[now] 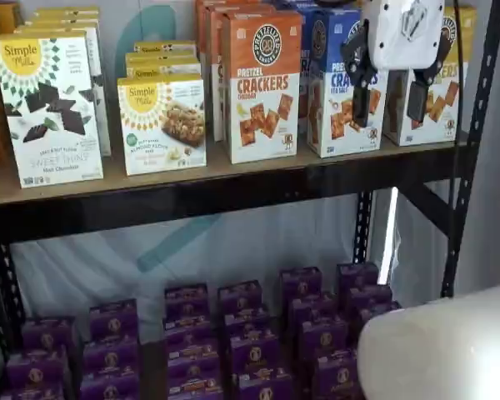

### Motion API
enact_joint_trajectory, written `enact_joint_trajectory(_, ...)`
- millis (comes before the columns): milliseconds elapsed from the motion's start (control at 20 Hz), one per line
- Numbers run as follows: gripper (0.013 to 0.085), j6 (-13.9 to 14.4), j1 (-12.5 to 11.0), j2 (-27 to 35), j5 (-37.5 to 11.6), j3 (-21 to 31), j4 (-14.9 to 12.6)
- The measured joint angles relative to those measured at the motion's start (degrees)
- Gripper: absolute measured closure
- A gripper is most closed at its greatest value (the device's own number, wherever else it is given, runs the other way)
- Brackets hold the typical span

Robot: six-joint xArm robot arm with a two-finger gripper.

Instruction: Retrieve the yellow and white box located on the top shelf, the sixth one from the left

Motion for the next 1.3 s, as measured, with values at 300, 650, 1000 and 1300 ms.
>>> enact_joint_trajectory(300, 0.013, -1.1, -2.2, 0.5, 0.8, -0.4, 2.5)
enact_joint_trajectory(650, 0.013, -2.6, -1.0, -0.8, -5.7, 1.2, -4.7)
enact_joint_trajectory(1000, 0.013, -15.0, -14.4, 3.0, -12.3, -0.5, -3.2)
enact_joint_trajectory(1300, 0.013, -22.3, -22.2, 8.1, -14.9, -4.2, -1.6)
